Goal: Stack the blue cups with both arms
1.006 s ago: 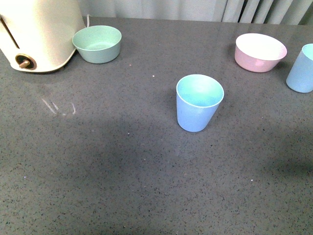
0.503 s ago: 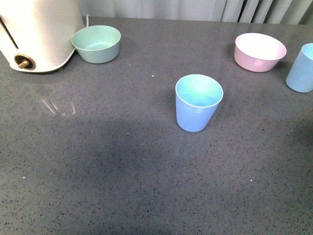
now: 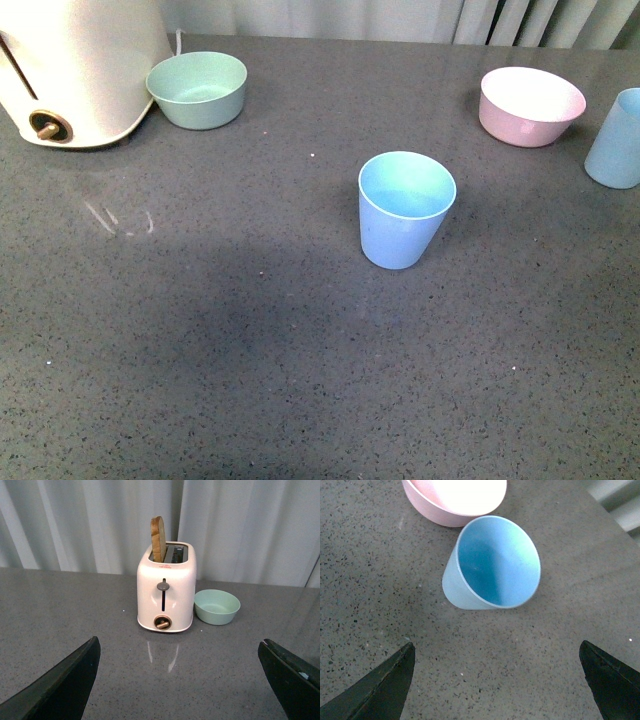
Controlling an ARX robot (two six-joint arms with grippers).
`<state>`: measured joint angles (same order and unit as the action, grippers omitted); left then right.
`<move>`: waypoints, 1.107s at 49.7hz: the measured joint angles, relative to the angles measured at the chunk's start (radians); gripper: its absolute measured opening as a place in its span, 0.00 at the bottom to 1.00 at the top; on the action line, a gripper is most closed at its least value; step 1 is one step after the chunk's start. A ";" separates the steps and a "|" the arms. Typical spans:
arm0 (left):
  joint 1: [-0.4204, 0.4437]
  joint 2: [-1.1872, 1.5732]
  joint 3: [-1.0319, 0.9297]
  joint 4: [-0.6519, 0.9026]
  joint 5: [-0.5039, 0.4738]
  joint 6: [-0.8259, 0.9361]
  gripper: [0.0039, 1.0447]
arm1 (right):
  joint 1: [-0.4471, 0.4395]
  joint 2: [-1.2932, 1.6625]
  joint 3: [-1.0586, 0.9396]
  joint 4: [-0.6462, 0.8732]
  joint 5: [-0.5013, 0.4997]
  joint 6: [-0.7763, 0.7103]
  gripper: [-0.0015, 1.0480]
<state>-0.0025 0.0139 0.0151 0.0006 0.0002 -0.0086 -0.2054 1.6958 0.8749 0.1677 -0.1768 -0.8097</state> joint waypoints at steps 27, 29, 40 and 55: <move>0.000 0.000 0.000 0.000 0.000 0.000 0.92 | 0.119 0.253 0.270 -0.156 0.045 -0.029 0.91; 0.000 0.000 0.000 0.000 0.000 0.000 0.92 | 0.119 0.260 0.280 -0.161 0.041 -0.020 0.91; 0.000 0.000 0.000 0.000 0.000 0.000 0.92 | 0.121 0.288 0.324 -0.192 0.026 0.024 0.89; 0.000 0.000 0.000 0.000 0.000 0.000 0.92 | 0.120 0.335 0.364 -0.216 0.027 0.066 0.53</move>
<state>-0.0025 0.0139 0.0151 0.0002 0.0002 -0.0086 -0.0856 2.0308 1.2388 -0.0479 -0.1493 -0.7433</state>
